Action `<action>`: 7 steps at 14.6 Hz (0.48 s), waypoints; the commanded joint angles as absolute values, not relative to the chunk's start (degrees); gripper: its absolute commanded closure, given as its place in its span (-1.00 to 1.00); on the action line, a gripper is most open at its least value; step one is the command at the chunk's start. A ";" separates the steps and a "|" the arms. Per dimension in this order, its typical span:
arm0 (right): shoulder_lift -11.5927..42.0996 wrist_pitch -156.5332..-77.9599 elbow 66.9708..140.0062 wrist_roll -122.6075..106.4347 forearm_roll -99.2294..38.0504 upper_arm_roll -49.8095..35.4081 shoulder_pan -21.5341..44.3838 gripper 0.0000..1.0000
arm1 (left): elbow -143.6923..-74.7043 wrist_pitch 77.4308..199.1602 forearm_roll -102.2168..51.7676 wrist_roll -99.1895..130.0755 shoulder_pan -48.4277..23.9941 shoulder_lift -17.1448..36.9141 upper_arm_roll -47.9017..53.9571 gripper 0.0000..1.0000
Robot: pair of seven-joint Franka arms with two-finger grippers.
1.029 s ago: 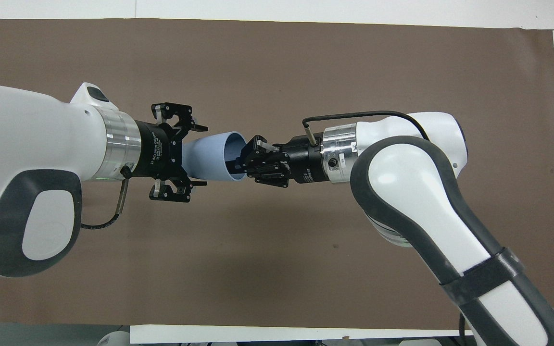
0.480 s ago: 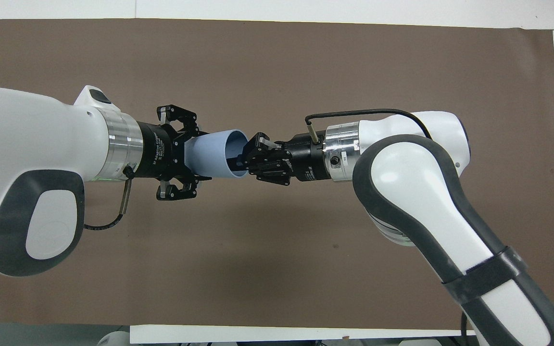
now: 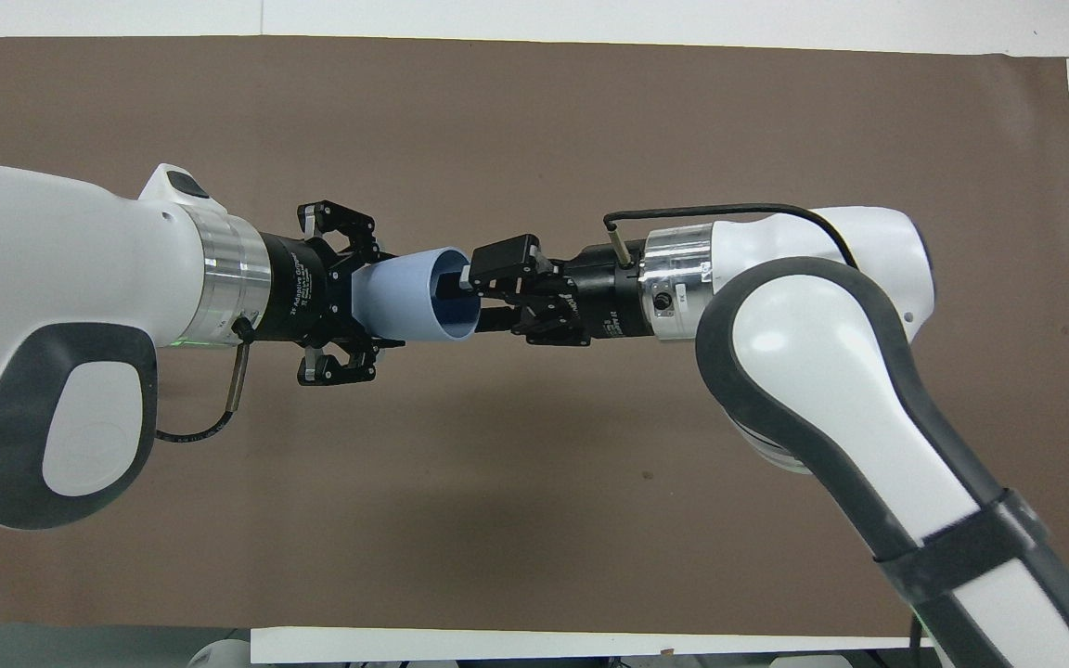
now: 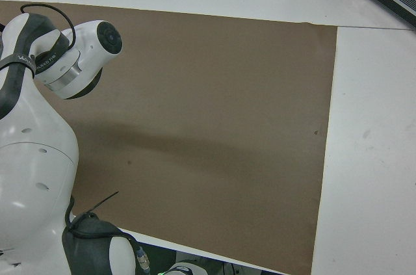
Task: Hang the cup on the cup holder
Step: 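Open the right gripper and withdraw it from the cup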
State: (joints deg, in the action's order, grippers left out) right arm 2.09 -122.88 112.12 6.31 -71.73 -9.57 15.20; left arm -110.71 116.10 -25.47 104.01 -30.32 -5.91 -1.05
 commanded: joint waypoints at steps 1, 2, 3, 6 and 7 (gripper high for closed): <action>-2.80 -122.34 112.94 7.21 -60.43 -9.84 10.30 -0.98 | -110.39 112.85 -19.45 106.16 -28.14 -6.06 -1.58 0.16; -3.25 -122.26 112.94 7.12 -54.46 -9.84 8.46 -0.98 | -110.30 112.42 -16.90 106.69 -26.91 -6.06 -1.67 0.17; -3.34 -122.26 112.85 7.12 -48.92 -9.84 6.44 -0.98 | -110.30 111.63 -12.70 106.79 -25.50 -5.98 -1.67 0.17; -3.34 -121.56 112.94 7.21 -37.39 -9.84 2.56 -0.98 | -110.39 109.35 1.88 106.87 -22.25 -5.98 -1.58 0.17; -3.34 -120.77 112.94 7.21 -32.83 -9.84 1.77 -0.98 | -110.48 108.55 8.98 106.87 -22.06 -6.06 -1.58 0.17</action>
